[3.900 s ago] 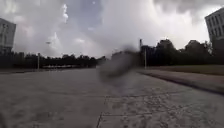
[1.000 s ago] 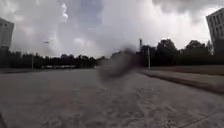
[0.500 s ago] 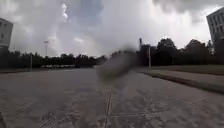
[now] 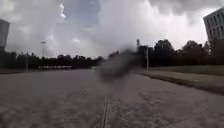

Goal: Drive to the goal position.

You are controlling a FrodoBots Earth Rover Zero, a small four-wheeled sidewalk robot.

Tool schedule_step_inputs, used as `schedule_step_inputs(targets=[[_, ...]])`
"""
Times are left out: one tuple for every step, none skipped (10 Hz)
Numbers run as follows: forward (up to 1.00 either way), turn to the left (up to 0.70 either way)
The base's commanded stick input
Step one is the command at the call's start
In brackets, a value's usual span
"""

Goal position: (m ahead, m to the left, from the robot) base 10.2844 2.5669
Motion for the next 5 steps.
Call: schedule_step_inputs(targets=[[0.7,0.0],[0.7,0.0],[0.7,0.0],[0.7,0.0],[0.7,0.0]])
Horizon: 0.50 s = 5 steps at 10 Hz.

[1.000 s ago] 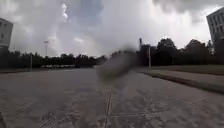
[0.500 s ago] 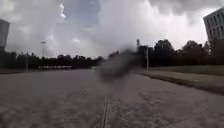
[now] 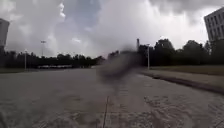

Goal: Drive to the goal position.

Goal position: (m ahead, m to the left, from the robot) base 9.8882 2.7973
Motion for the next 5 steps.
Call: schedule_step_inputs(targets=[[0.7,0.0],[0.7,-0.14],[0.7,-0.27],[0.7,-0.16],[0.7,0.0]])
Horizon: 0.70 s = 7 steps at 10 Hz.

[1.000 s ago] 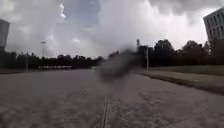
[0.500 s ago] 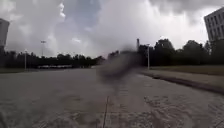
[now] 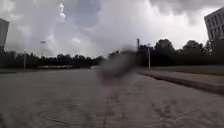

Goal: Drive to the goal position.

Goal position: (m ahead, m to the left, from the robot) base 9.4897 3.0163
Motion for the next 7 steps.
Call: schedule_step_inputs(targets=[[0.7,0.0],[0.7,0.0],[0.7,0.0],[0.7,0.0],[0.7,0.0],[0.7,0.0],[0.7,0.0]])
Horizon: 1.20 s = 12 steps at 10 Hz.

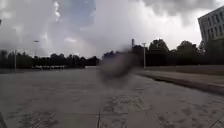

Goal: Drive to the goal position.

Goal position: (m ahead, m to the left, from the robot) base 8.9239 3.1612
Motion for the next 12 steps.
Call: schedule_step_inputs(targets=[[0.7,0.0],[0.7,0.0],[0.7,0.0],[0.7,0.0],[0.7,0.0],[0.7,0.0],[0.7,0.0],[0.7,0.0],[0.7,0.0],[0.7,0.0],[0.7,0.0],[0.7,0.02]])
